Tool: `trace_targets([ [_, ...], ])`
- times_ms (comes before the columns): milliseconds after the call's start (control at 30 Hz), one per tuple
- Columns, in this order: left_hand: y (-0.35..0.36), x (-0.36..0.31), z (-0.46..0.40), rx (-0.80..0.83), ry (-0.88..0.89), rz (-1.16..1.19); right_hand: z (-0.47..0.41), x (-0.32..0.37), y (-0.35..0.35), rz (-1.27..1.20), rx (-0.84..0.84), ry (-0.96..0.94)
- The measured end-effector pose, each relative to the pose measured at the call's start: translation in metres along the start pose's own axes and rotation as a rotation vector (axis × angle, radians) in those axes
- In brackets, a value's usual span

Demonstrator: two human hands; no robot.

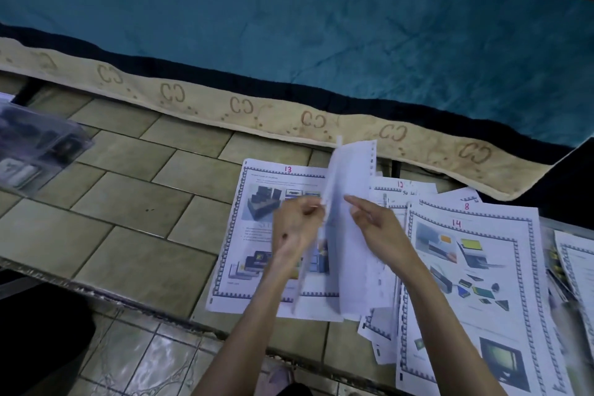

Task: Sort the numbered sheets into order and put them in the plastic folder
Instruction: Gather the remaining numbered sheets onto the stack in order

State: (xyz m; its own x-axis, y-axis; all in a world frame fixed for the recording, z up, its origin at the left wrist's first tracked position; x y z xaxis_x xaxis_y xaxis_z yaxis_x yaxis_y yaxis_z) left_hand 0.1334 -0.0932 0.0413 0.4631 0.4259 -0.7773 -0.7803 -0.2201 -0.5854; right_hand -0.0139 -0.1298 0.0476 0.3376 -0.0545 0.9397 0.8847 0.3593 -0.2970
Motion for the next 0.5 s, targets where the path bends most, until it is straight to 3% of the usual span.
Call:
trace_targets([
  [133, -0.041, 0.031, -0.019, -0.166, -0.057, -0.166, 0.004, -0.008, 0.036, -0.213, 0.209, 0.045],
  [233, -0.047, 0.041, -0.024, -0.228, -0.06, -0.249, 0.004, -0.023, 0.052, -0.136, 0.254, 0.104],
  [333, -0.035, 0.022, -0.016, -0.316, 0.038, -0.203, 0.004, -0.029, 0.03, -0.171, 0.079, 0.072],
  [433, 0.012, 0.003, -0.012, -0.055, 0.053, 0.103, 0.013, -0.03, -0.025, 0.002, -0.255, 0.022],
  [500, 0.052, -0.008, -0.004, 0.167, -0.01, 0.152, 0.022, -0.041, -0.063, 0.225, -0.417, 0.054],
])
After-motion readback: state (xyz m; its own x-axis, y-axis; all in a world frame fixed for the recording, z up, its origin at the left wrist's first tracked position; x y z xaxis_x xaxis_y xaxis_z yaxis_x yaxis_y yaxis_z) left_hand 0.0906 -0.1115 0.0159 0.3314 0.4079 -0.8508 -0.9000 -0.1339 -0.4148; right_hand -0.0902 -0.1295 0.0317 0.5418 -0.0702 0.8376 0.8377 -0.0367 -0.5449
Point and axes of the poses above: each hand's wrist, its own z-axis away from the middle knuckle, its own y-axis out of the palm, x = y × z, the point moved 5 cm from there along -z, towards the middle knuckle, and after that the axes turned 11 degrees about -z, right-handed, at the moved point
